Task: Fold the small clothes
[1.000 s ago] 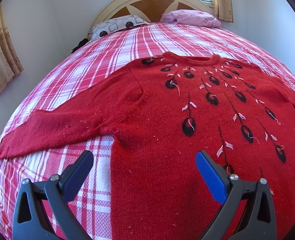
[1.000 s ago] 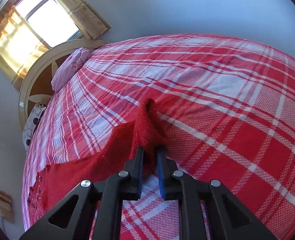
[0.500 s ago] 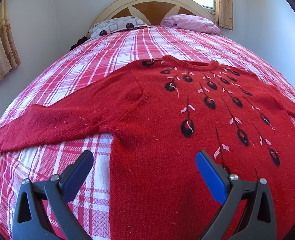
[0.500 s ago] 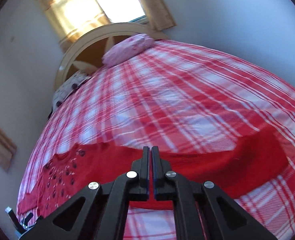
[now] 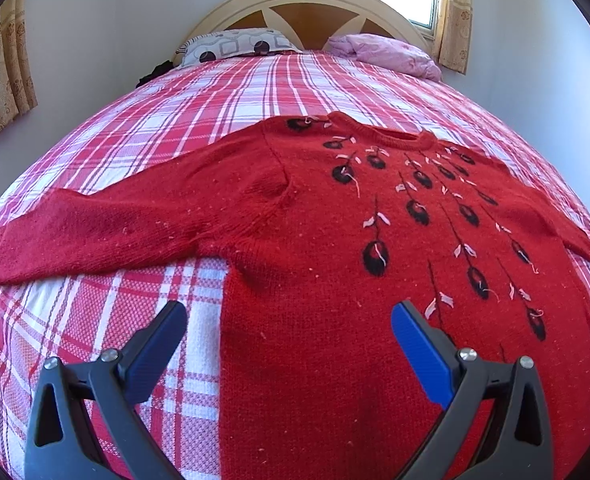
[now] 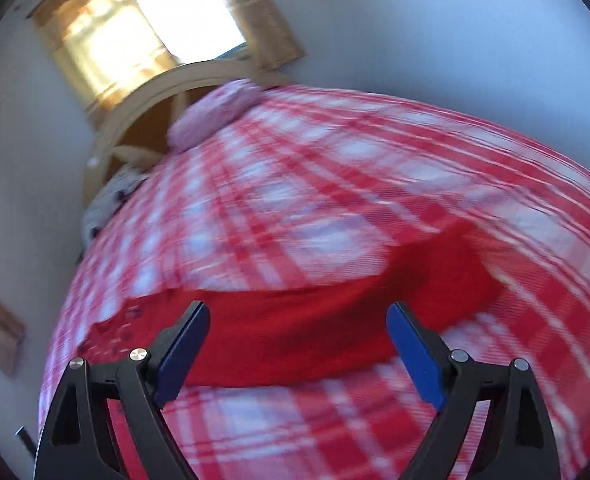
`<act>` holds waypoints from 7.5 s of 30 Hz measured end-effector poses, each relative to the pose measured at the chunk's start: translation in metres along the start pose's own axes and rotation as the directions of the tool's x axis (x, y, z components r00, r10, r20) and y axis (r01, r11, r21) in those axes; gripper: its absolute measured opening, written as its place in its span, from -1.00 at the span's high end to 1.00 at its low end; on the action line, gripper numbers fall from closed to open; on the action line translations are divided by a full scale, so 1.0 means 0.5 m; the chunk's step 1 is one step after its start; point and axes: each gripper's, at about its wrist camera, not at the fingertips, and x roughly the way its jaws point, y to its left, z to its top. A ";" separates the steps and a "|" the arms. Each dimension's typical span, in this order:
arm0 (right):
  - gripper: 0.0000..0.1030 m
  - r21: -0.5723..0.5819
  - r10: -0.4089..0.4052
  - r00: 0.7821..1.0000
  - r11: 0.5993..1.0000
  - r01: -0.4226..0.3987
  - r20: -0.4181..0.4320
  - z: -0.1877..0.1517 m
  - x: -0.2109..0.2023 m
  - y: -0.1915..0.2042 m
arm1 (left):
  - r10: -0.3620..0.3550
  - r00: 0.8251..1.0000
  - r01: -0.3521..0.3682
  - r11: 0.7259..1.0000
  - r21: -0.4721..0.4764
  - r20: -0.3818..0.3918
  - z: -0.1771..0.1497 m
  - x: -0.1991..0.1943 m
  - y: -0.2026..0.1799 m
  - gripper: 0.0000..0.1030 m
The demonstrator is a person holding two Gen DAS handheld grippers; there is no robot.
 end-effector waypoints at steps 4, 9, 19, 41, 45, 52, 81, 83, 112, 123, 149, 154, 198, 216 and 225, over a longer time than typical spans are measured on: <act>-0.26 0.101 -0.049 0.998 0.993 0.053 -0.046 -0.005 0.033 -0.090 | 0.002 1.000 -0.002 1.000 0.012 -0.005 0.000 0.003 -0.005 -1.00; -0.25 0.192 -0.090 0.995 0.977 0.094 -0.032 0.009 0.096 -0.136 | 0.024 1.000 -0.023 0.999 0.031 -0.013 0.001 0.008 -0.013 -1.00; 0.80 0.099 -0.036 0.999 0.994 0.035 0.007 0.028 0.117 -0.070 | 0.024 0.999 -0.023 0.999 0.043 -0.039 0.000 0.019 -0.015 -1.00; 0.80 -0.477 0.241 0.939 0.813 -0.333 -0.245 -0.229 0.226 0.537 | 0.013 0.998 -0.009 0.998 0.062 -0.064 -0.001 0.026 -0.021 -1.00; -0.12 -0.508 0.261 0.913 0.766 -0.393 -0.312 -0.266 0.231 0.530 | -0.009 0.996 0.018 0.995 0.101 -0.090 0.002 0.020 -0.033 -1.00; -0.26 -0.488 0.349 0.907 0.765 -0.421 -0.236 -0.244 0.144 0.401 | -0.161 0.981 0.174 0.976 0.128 -0.105 0.062 -0.043 -0.096 -1.00; -0.29 -0.194 0.467 0.884 0.864 -0.465 -0.039 -0.190 0.136 0.213 | -0.357 0.890 0.399 0.911 0.106 -0.283 0.183 0.145 -0.470 0.67; -0.29 -0.190 0.467 0.883 0.864 -0.466 -0.044 -0.190 0.141 0.211 | -0.387 0.878 0.422 0.903 0.076 -0.281 0.190 0.131 -0.453 0.74; -0.33 -0.209 0.465 0.884 0.861 -0.465 -0.053 -0.197 0.145 0.214 | -0.346 0.935 0.326 0.925 -0.198 -0.081 0.220 0.041 -0.042 0.77; -0.34 -0.209 0.460 0.886 0.863 -0.461 -0.055 -0.197 0.146 0.212 | -0.334 0.939 0.301 0.915 -0.269 -0.084 0.174 0.045 0.029 0.77; -0.35 -0.224 0.413 0.901 0.873 -0.433 -0.134 -0.209 0.172 0.226 | -0.210 0.969 0.176 0.957 -0.231 -0.130 0.099 0.090 0.070 0.65; -0.35 -0.235 0.399 0.902 0.872 -0.429 -0.169 -0.214 0.183 0.234 | -0.176 0.975 0.154 0.975 -0.159 -0.134 0.101 0.085 0.062 0.66; -0.45 -0.665 0.204 0.888 0.599 -0.446 -0.413 -0.404 0.203 0.712 | -0.046 0.995 0.044 0.999 -0.022 -0.094 0.036 0.062 0.081 -0.55; -0.59 -0.760 0.150 0.931 0.543 -0.358 -0.332 -0.504 0.231 0.736 | 0.018 1.000 -0.015 0.990 -0.143 0.017 0.019 -0.020 0.204 -0.52; -0.60 -0.754 0.158 0.929 0.547 -0.364 -0.335 -0.502 0.231 0.731 | 0.253 0.967 -0.247 0.913 -0.325 -0.026 0.006 -0.063 0.448 -0.52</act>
